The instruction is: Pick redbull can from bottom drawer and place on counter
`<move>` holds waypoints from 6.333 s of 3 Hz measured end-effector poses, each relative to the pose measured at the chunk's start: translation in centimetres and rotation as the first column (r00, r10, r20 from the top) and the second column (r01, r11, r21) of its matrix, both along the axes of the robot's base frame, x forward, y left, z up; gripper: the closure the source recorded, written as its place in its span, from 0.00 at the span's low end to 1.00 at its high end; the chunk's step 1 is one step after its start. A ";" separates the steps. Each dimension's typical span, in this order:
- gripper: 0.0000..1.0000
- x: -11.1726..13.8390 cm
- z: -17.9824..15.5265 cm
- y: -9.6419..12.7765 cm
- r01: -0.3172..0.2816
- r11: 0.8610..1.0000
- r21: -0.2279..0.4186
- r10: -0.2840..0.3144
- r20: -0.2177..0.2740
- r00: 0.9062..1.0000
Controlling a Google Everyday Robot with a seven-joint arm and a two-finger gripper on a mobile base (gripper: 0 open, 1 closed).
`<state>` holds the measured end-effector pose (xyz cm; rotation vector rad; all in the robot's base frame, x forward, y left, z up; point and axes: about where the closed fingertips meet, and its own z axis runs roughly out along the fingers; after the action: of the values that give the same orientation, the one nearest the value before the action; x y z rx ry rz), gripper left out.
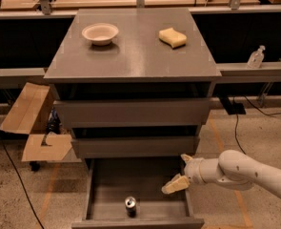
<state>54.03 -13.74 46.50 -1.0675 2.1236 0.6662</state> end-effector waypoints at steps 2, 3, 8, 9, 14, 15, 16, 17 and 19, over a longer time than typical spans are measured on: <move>0.00 1.1 -4.8 0.8 0.016 0.994 -0.104 -0.011 0.051 0.999; 0.00 1.2 -9.2 1.9 0.006 0.989 -0.146 0.006 0.079 0.997; 0.00 -0.5 -20.1 9.7 -0.047 0.993 -0.105 0.046 -0.005 0.999; 0.00 0.0 -21.5 11.9 -0.071 0.993 -0.099 0.071 0.004 0.997; 0.64 0.8 -28.2 16.9 -0.033 0.999 0.000 0.033 -0.061 0.998; 0.88 0.8 -27.4 16.6 -0.023 1.000 0.017 0.024 -0.055 0.998; 1.00 1.5 -24.0 15.4 -0.035 0.997 0.068 0.038 -0.055 0.998; 1.00 0.0 -16.8 12.9 -0.150 0.980 0.134 0.163 -0.097 0.982; 1.00 -1.7 -4.3 6.2 -0.276 0.946 0.169 0.296 -0.101 0.950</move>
Offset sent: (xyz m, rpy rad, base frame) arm 0.0188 0.0166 -0.1088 -0.1693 -0.1172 -0.0284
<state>52.38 -7.54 42.18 -1.2907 1.9992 1.0421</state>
